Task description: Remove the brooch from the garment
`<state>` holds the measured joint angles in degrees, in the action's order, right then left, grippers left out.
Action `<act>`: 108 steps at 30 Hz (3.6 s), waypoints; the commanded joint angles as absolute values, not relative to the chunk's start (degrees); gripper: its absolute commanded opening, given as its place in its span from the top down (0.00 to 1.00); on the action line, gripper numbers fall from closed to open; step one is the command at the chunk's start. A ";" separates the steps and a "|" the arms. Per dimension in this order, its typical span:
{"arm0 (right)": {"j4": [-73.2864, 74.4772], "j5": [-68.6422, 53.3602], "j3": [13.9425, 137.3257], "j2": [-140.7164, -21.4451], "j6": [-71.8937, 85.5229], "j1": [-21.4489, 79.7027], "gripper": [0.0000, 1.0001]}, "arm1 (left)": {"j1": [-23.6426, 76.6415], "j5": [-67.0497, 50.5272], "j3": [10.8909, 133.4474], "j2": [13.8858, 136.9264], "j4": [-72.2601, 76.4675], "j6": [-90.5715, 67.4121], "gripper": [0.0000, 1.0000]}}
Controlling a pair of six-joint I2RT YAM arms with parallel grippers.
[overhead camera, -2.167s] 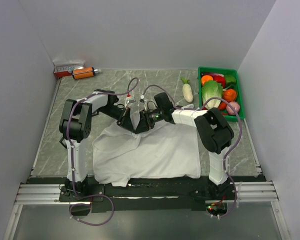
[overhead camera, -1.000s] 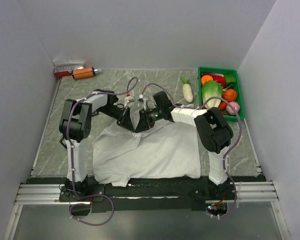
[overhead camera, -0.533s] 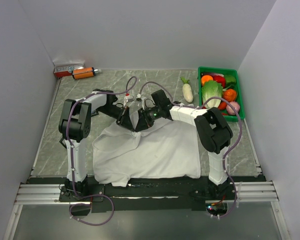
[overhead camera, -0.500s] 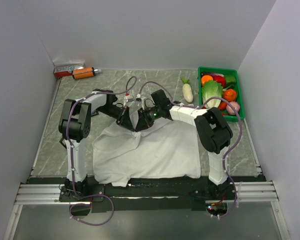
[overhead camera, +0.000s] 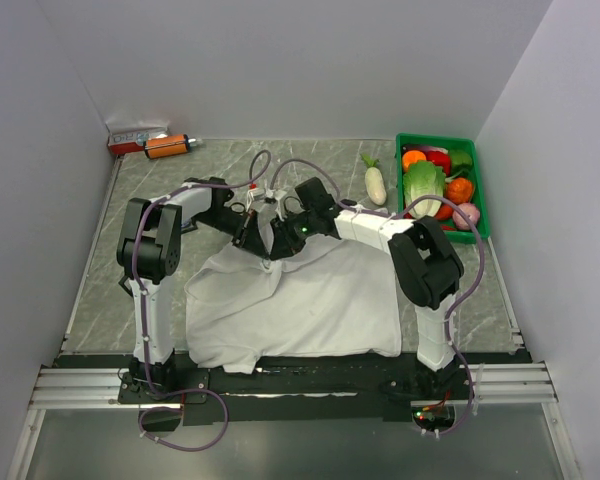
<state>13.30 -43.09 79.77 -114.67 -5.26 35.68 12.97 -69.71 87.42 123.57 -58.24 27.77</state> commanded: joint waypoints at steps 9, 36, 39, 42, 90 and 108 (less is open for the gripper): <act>10.29 -20.55 80.51 -112.33 -16.52 40.08 0.68 | 14.06 -83.67 85.60 120.58 -59.15 20.30 0.99; 19.07 -42.50 76.55 -103.80 -23.11 36.74 0.41 | 13.71 -72.07 88.33 119.45 -62.06 27.51 0.99; 20.90 -47.97 76.90 -104.58 -23.99 36.74 0.39 | 13.71 -71.02 87.89 119.00 -60.74 25.93 0.99; 23.11 -50.45 77.52 -105.99 -25.04 37.09 0.27 | 13.71 -71.02 88.50 119.00 -60.73 25.75 0.99; 24.01 -22.95 83.66 -98.61 -15.73 29.71 0.51 | 9.40 -60.30 90.87 111.10 -43.50 12.73 0.99; 18.81 -10.18 82.01 -89.48 -14.94 28.30 0.12 | 12.21 -32.63 86.84 94.84 -46.50 25.75 0.99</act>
<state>18.81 -6.57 85.34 -95.66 -13.98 28.80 10.15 -41.56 88.25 99.26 -47.75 23.35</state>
